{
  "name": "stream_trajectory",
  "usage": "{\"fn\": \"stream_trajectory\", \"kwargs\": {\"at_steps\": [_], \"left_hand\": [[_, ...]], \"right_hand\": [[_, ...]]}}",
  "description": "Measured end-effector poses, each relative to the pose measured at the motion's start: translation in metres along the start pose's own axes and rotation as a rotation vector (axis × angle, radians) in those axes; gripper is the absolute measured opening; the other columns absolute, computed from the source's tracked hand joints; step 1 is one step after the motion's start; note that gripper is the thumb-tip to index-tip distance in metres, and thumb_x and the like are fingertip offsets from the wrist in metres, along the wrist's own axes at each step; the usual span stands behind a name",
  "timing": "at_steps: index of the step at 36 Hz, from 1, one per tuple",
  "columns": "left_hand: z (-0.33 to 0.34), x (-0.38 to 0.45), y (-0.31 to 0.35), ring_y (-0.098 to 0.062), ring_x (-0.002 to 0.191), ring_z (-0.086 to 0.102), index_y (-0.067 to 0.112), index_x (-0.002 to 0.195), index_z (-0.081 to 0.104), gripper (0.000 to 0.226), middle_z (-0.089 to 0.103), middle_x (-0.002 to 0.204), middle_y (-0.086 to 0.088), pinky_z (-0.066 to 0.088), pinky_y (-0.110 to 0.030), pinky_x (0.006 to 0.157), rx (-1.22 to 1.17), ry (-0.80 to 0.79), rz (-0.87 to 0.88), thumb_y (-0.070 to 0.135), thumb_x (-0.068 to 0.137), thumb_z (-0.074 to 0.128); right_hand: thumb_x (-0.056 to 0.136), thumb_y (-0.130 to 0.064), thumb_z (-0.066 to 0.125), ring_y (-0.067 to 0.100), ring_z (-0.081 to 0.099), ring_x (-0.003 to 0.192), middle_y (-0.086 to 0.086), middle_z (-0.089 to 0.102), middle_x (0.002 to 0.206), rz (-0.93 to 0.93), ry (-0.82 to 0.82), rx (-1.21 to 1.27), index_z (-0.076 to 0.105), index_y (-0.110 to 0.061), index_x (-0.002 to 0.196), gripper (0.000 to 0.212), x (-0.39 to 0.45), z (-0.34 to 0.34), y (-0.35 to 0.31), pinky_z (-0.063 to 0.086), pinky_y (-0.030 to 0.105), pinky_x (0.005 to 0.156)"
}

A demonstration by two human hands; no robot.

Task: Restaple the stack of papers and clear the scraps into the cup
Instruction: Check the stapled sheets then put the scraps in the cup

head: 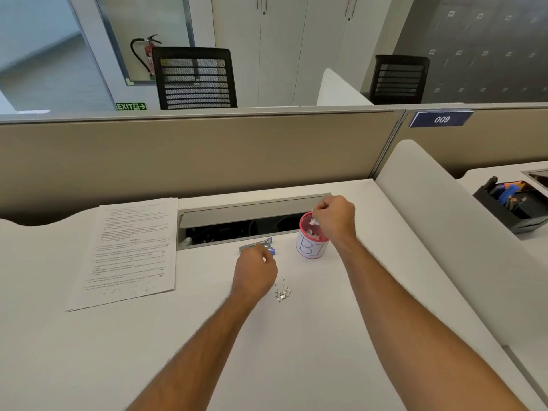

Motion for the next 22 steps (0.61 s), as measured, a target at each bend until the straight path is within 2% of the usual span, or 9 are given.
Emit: {"fn": "stream_trajectory", "kwargs": {"at_steps": [2,5,7,13,19,22], "left_hand": [[0.002,0.003,0.000,0.002,0.067,0.049,0.010,0.118,0.065,0.025,0.065,0.128,-0.003,0.040,-0.013,0.054,-0.013,0.000,-0.001,0.019,0.106,0.045],[0.003,0.007,0.000,0.001,0.067,0.049,0.010,0.120,0.065,0.026,0.063,0.129,-0.004,0.038,-0.010,0.053,-0.012,-0.001,-0.001,0.019,0.106,0.045],[0.002,0.007,-0.001,-0.003,0.071,0.051,0.009,0.121,0.064,0.026,0.062,0.131,-0.005,0.041,-0.012,0.057,0.000,-0.006,-0.009,0.017,0.106,0.045],[0.005,0.008,-0.012,-0.014,0.093,0.052,0.010,0.112,0.066,0.029,0.058,0.135,-0.008,0.045,-0.023,0.075,0.020,-0.041,-0.063,-0.004,0.097,0.046],[0.011,0.008,-0.020,-0.013,0.098,0.049,0.010,0.118,0.065,0.030,0.060,0.132,-0.009,0.045,-0.022,0.083,0.027,-0.057,-0.087,-0.005,0.096,0.051],[0.012,0.007,-0.026,-0.016,0.099,0.054,0.010,0.116,0.065,0.032,0.062,0.128,-0.008,0.052,-0.028,0.088,0.006,-0.074,-0.114,-0.006,0.093,0.051]], "right_hand": [[0.086,-0.006,0.066,0.021,0.066,0.084,0.006,0.074,0.089,-0.029,-0.002,-0.079,0.077,-0.010,0.084,0.013,0.005,0.005,0.000,0.045,0.022,0.062],[0.091,-0.008,0.064,0.019,0.061,0.083,0.008,0.074,0.096,-0.054,0.010,-0.144,0.077,-0.009,0.090,0.013,0.011,0.011,0.003,0.046,0.025,0.065],[0.093,-0.010,0.065,0.018,0.061,0.083,0.007,0.075,0.097,-0.066,0.018,-0.169,0.077,-0.010,0.092,0.012,0.013,0.013,0.005,0.046,0.024,0.066],[0.086,-0.008,0.068,0.021,0.065,0.083,0.007,0.075,0.094,-0.049,0.039,-0.211,0.076,-0.013,0.089,0.010,0.016,0.012,0.011,0.048,0.026,0.064],[0.089,-0.004,0.061,0.023,0.068,0.086,0.008,0.076,0.096,-0.064,0.063,-0.207,0.079,-0.010,0.095,0.020,0.014,0.006,0.010,0.045,0.024,0.065],[0.087,-0.001,0.059,0.022,0.068,0.087,0.007,0.076,0.097,-0.087,0.095,-0.161,0.079,-0.009,0.096,0.023,0.008,0.003,0.006,0.043,0.022,0.067]]}}
Point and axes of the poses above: each hand's wrist, its own x-axis towards the middle knuckle, its own z-axis out of the palm, y = z × x, the point moved 4 cm from there along x, towards the middle knuckle
